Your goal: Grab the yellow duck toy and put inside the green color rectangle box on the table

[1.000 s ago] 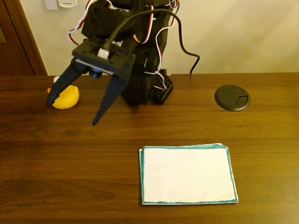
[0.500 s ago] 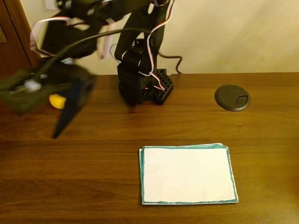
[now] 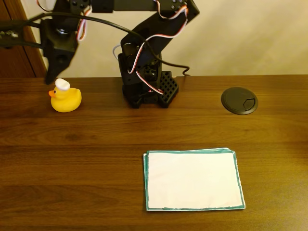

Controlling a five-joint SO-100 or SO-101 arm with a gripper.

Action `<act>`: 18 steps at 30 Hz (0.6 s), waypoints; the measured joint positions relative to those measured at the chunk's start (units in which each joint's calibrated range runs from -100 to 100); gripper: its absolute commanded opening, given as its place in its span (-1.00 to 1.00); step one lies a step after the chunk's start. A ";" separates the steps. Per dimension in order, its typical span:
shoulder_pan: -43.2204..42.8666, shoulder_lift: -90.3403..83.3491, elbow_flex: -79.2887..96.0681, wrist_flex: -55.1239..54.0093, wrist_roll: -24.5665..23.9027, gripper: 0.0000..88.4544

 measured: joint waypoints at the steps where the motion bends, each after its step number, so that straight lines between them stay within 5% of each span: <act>1: 1.09 -1.88 1.88 0.10 0.00 -0.20; 9: -1.81 -5.12 23.35 -11.32 -2.74 -0.20; 18: 3.17 7.10 25.63 -23.52 -0.39 -0.22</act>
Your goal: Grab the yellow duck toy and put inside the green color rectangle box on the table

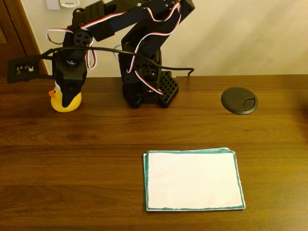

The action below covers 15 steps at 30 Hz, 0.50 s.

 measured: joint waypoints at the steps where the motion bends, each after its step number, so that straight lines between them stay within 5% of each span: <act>1: -0.18 2.09 0.10 -1.95 0.00 -0.22; 4: -0.63 9.30 0.30 -7.91 0.00 -0.22; 8: -1.27 12.53 0.69 -11.32 -0.68 -0.97; 15: -1.81 0.84 1.98 -3.03 -0.44 -1.00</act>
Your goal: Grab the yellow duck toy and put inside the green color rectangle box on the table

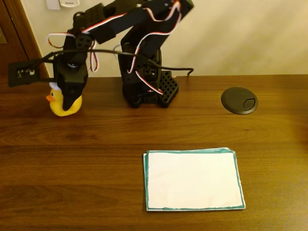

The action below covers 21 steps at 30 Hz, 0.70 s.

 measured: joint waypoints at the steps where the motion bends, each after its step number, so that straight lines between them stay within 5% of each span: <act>1: -0.63 -4.07 -0.40 3.12 -0.10 -1.00; 10: -36.79 -7.73 -22.96 22.06 -0.39 -1.00; 21: -91.53 4.91 -21.87 16.01 -11.72 -0.99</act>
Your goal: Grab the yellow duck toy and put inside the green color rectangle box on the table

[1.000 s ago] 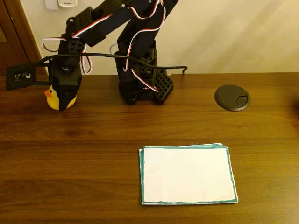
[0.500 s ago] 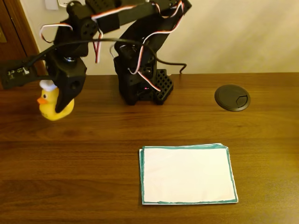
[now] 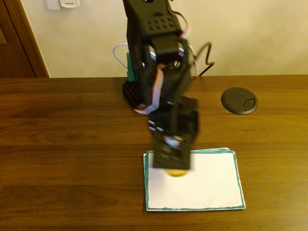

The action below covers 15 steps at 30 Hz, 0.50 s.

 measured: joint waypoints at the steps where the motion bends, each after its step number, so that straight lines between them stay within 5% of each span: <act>1: -4.17 3.97 -0.40 -1.27 -1.07 -0.99; 9: -10.97 19.74 -2.77 -10.93 -2.74 -0.93; 15: -11.87 23.08 -2.77 -14.74 -2.88 -0.23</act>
